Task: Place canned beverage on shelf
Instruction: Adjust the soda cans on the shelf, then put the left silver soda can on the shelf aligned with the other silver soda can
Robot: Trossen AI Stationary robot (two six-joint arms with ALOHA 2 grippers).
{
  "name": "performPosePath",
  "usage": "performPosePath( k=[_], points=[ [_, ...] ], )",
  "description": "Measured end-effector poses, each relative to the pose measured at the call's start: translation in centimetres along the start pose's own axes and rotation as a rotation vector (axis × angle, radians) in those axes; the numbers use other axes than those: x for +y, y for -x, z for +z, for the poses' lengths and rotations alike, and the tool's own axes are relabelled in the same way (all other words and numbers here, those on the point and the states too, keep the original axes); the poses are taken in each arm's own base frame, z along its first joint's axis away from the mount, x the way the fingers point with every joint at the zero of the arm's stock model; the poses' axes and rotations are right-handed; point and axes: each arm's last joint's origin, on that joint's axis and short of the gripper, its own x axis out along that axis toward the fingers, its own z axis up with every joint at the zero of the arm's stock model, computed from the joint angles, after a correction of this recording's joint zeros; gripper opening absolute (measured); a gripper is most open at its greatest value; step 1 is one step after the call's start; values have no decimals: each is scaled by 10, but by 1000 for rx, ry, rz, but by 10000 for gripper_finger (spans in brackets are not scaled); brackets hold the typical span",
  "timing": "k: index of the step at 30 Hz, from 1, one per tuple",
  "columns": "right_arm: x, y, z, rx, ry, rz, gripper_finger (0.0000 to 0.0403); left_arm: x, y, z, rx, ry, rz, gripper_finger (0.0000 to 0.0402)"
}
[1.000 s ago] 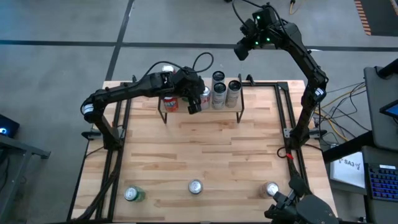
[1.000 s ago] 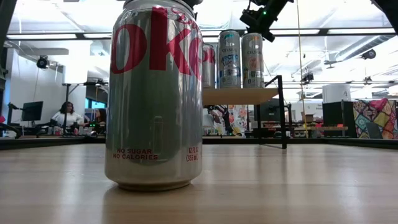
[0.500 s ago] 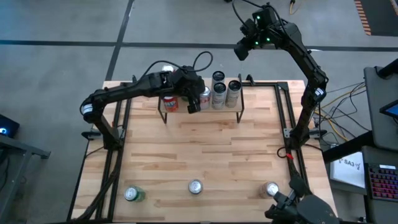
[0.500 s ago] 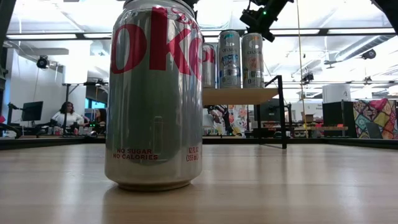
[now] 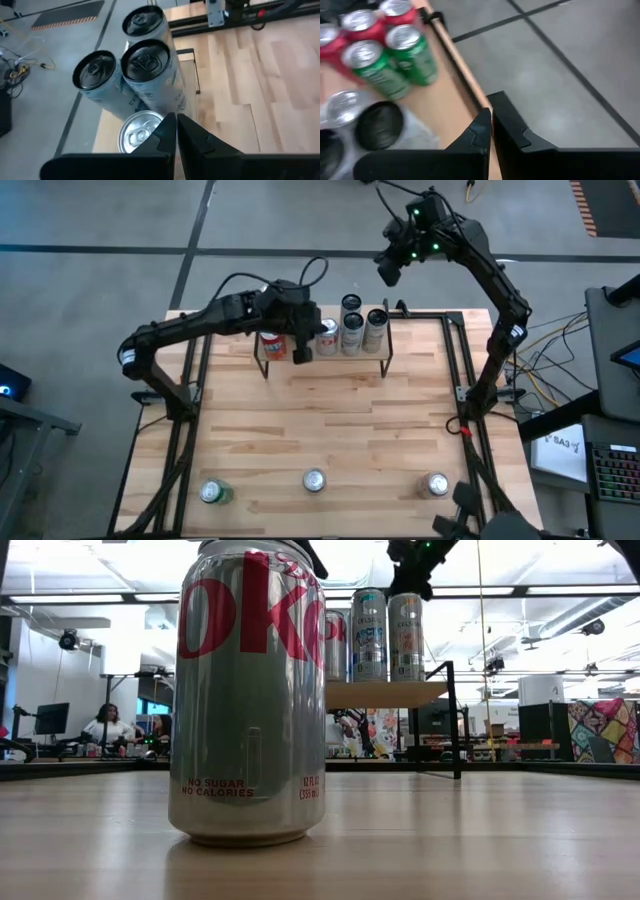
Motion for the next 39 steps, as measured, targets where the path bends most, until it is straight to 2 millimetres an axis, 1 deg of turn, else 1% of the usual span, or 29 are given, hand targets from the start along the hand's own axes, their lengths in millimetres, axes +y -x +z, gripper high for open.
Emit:
performPosePath(
  k=[2, 5, 8, 13, 16, 23, 29, 32, 34, 39],
  points=[
    [8, 1, 1, 3, 11, 23, 9, 0, 5, 1, -22, 14, -1, 0],
    [20, 4, 2, 0, 39, 49, 9, -1, 15, 2, -102, 35, -41, 0],
    [33, 12, 5, -20, 61, 68, 9, -4, 25, -4, -174, 34, -57, 0],
    [56, 36, 8, -78, 106, 97, 9, -11, 43, -27, -272, 68, -29, 0],
    [72, 48, 10, -111, 140, 130, 9, -20, 52, -42, -335, 88, -25, 0],
    [119, 62, 9, -137, 223, 255, 9, -41, 69, -70, -478, 129, -45, 0],
    [164, 71, -5, -110, 300, 399, 9, -59, 81, -88, -571, 155, -89, 0],
    [187, 78, -14, -140, 333, 467, 9, -65, 88, -93, -638, 157, -105, 0],
    [201, 83, -23, -165, 349, 459, 9, -68, 92, -94, -676, 155, -111, 0],
    [227, 91, -54, -190, 376, 347, 9, -70, 96, -98, -722, 171, -116, 0]
  ],
)
